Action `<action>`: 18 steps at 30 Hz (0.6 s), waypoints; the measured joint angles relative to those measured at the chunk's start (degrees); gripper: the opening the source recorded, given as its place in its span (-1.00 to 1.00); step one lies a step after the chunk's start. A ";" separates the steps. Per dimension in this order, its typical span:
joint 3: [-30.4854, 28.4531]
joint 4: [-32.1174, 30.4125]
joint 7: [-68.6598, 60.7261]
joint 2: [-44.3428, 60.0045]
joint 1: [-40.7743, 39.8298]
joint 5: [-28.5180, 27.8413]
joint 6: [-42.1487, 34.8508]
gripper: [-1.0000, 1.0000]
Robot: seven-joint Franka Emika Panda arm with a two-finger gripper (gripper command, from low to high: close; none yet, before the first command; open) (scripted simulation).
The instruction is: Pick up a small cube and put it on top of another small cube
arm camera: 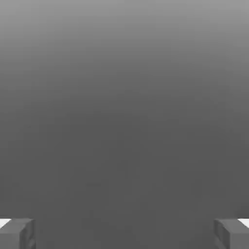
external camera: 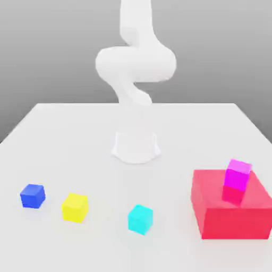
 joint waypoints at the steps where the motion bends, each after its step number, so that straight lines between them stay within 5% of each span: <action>1: 0.04 -1.01 2.30 2.15 -2.00 -0.31 1.23 0.00; 18: -7.90 -16.97 37.22 35.87 -26.21 -3.06 20.98 0.00</action>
